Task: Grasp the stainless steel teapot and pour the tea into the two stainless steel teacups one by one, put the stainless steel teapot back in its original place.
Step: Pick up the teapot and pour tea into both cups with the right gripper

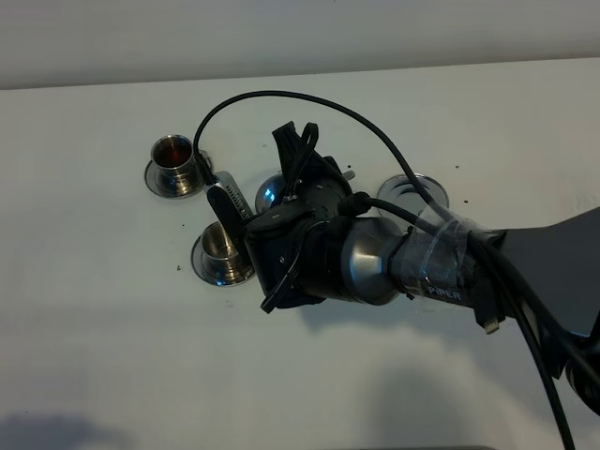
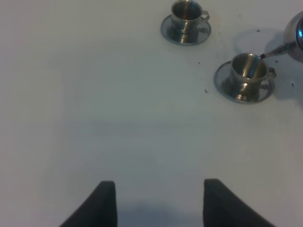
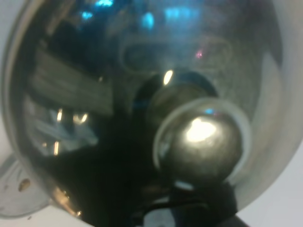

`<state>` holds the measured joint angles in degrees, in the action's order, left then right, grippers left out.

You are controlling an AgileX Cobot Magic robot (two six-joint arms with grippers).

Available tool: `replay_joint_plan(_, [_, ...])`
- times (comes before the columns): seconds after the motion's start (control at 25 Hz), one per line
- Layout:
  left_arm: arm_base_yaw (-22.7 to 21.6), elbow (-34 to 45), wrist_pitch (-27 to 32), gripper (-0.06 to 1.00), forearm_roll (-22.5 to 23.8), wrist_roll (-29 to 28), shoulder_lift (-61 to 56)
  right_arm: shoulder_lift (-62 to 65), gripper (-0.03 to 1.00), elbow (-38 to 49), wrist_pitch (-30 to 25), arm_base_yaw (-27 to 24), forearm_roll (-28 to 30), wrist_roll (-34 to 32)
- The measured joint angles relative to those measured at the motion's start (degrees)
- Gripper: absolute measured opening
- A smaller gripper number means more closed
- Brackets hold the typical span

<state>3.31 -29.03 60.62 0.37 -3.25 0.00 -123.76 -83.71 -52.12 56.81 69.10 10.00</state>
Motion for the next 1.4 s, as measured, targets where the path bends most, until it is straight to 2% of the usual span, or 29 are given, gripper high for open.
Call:
replay_joint_plan(0.92, [0.0, 0.0, 0.0, 0.45, 0.0, -0.1, 0.0, -1.8, 0.18, -0.1, -0.5, 0.5, 11.0, 2.1])
replay_joint_plan(1.4, [0.0, 0.0, 0.0, 0.45, 0.0, -0.1, 0.0, -1.8, 0.18, -0.1, 0.1, 0.5, 12.5, 4.6])
